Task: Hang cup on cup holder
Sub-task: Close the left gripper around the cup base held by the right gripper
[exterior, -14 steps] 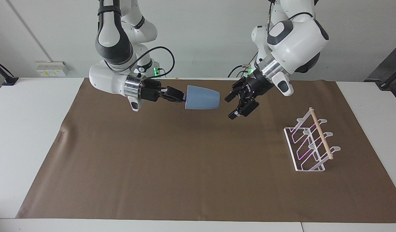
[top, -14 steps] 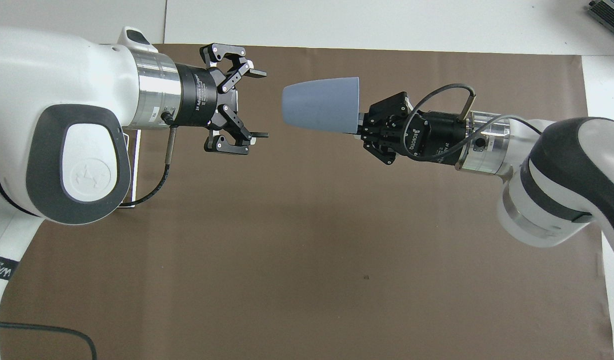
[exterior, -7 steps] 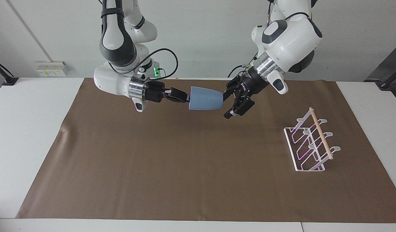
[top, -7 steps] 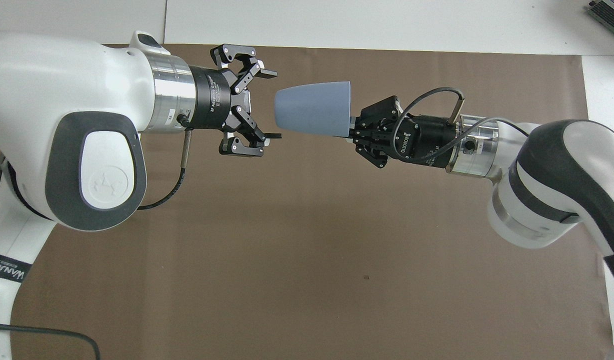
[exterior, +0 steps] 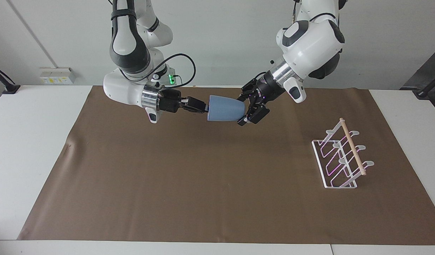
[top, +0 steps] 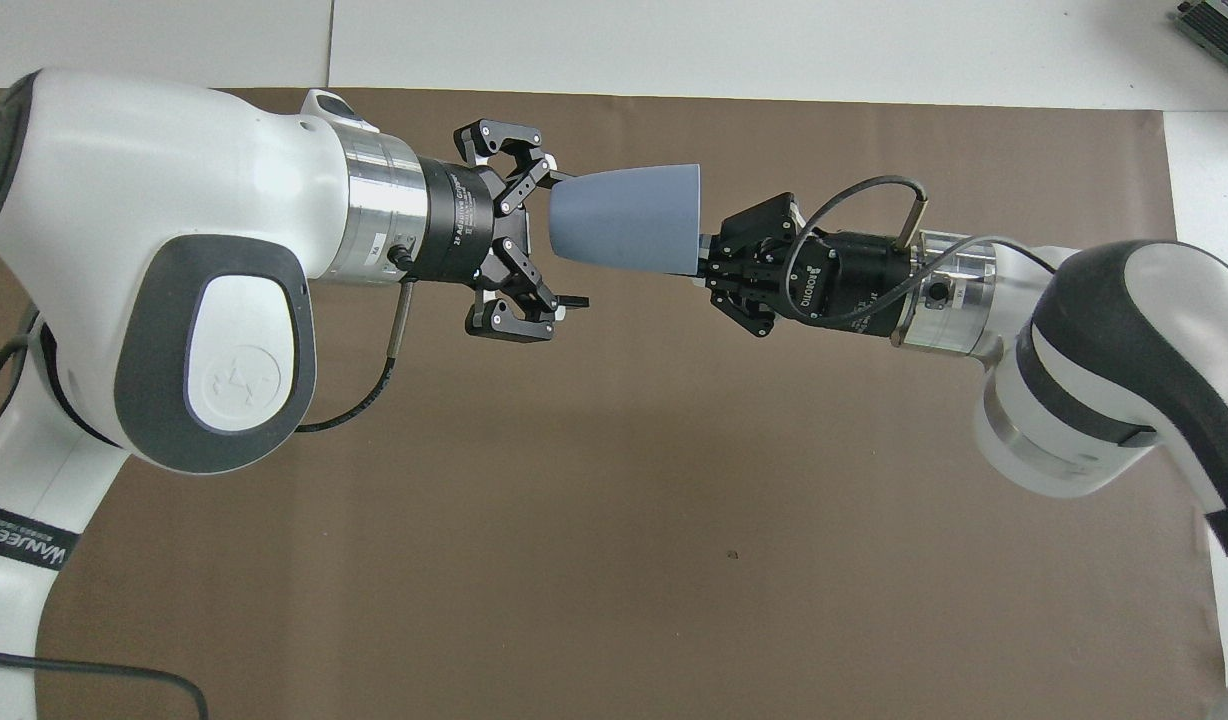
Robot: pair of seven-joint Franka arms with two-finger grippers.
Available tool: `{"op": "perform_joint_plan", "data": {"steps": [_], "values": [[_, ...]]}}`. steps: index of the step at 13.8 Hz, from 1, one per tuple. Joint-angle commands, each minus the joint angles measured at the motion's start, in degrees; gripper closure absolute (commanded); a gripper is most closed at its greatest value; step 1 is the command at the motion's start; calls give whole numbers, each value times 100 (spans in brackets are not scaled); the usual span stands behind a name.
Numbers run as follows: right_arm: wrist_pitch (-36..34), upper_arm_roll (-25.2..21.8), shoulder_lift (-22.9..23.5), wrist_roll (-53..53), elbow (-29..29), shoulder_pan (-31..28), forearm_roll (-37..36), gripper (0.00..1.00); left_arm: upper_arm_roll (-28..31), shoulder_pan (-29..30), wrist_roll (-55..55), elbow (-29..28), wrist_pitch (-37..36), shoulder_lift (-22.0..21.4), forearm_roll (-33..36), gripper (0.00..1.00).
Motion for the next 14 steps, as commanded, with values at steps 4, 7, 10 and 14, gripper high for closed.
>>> {"op": "perform_joint_plan", "data": {"steps": [4, 7, 10, 14], "values": [[120, 6, -32, 85, -24, 28, 94, 100, 5, -33, -696, 109, 62, -41, -90, 0], [120, 6, -32, 85, -24, 28, 86, 100, -74, -50, -1127, 38, 501, -155, -99, 0], [120, 6, -32, 85, -25, 28, 77, 100, -74, -77, -1400, 21, 660, -155, -99, 0], [120, 6, -32, 85, -24, 28, 77, 100, -74, -252, -1453, -373, 1106, -295, -99, 0]]}}
